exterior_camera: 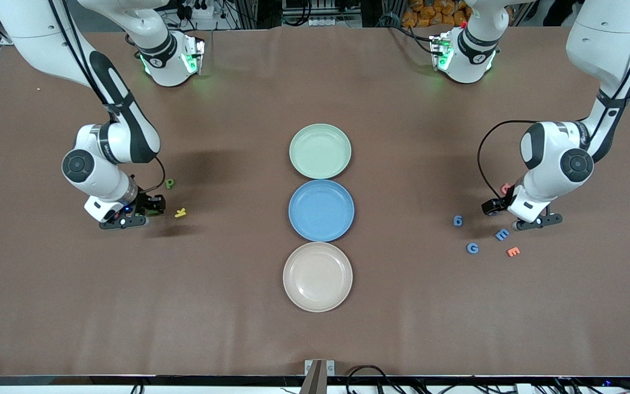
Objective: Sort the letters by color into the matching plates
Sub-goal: 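Lower the left gripper over the blue X while the right gripper lowers over Z, then close the left gripper on the blue X while the right gripper grasps green Z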
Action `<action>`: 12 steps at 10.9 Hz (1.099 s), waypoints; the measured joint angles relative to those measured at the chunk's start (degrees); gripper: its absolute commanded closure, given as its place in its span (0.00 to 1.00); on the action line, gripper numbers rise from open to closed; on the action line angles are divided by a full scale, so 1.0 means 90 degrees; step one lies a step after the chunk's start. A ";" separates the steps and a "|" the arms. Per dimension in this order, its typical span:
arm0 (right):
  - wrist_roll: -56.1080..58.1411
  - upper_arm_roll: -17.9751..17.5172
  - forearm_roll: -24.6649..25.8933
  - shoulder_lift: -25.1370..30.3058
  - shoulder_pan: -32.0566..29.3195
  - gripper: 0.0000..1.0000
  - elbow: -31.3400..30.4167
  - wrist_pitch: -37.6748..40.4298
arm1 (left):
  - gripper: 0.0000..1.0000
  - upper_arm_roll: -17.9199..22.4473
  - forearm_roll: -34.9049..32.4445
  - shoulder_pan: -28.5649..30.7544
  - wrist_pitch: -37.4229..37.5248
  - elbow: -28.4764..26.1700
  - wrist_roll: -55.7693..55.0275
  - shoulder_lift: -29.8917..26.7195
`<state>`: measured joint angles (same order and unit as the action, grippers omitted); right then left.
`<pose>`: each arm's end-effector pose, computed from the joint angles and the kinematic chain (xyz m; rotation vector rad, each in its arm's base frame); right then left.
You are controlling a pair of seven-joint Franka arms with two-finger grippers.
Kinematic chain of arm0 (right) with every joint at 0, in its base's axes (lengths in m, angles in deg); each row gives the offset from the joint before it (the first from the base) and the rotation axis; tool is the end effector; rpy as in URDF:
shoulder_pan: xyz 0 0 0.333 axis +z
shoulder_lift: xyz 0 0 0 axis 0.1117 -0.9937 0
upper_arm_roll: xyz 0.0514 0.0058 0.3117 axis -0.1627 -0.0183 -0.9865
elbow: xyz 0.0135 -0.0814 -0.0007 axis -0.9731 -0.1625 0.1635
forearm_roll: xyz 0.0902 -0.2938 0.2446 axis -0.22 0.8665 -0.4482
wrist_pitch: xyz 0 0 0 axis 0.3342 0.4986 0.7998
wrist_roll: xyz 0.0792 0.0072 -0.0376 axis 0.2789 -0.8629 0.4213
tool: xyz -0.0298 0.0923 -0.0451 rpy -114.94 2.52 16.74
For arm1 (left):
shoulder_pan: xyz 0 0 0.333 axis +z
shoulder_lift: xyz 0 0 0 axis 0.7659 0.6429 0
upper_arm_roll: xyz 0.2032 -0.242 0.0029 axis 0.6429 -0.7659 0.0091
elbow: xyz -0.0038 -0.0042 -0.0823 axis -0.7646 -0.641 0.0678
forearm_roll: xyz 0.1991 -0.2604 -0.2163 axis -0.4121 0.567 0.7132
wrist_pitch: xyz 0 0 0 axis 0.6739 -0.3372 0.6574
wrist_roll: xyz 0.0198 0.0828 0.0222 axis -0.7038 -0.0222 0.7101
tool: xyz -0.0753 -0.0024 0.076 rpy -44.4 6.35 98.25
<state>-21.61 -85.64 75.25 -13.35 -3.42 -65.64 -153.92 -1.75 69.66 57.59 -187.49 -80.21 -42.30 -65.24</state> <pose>0.5437 0.0160 0.1891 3.1171 0.1790 -0.0193 0.5504 0.0157 0.1852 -3.1191 -0.2691 0.0340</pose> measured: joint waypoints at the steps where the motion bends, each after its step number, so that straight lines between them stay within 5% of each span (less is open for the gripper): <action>1: 0.0002 0.0000 0.0001 -0.0001 0.0001 0.43 -0.0006 -0.0009 | 0.00 -0.0002 -0.0009 -0.0015 0.0095 0.0099 -0.0053 0.0071; 8: 0.0055 0.0003 0.0002 -0.0003 0.0001 0.43 -0.0010 -0.0017 | 0.00 -0.0021 -0.0011 -0.0159 0.0160 0.0087 -0.0673 0.0220; 9: 0.0057 0.0005 0.0002 -0.0006 0.0000 0.43 -0.0012 -0.0032 | 0.09 -0.0021 -0.0012 -0.0159 0.0161 0.0068 -0.0691 0.0220; 11: 0.0082 0.0007 0.0003 -0.0022 -0.0001 0.43 -0.0023 -0.0075 | 0.83 -0.0021 -0.0012 -0.0158 0.0161 0.0050 -0.0734 0.0220; 12: 0.0098 0.0008 0.0003 -0.0029 -0.0002 0.43 -0.0031 -0.0087 | 1.00 -0.0030 -0.0011 -0.0159 0.0160 0.0052 -0.0760 0.0208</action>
<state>-20.73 -85.56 75.27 -13.61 -3.44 -65.91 -154.71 -2.02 69.56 56.16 -186.05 -79.74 -49.14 -63.37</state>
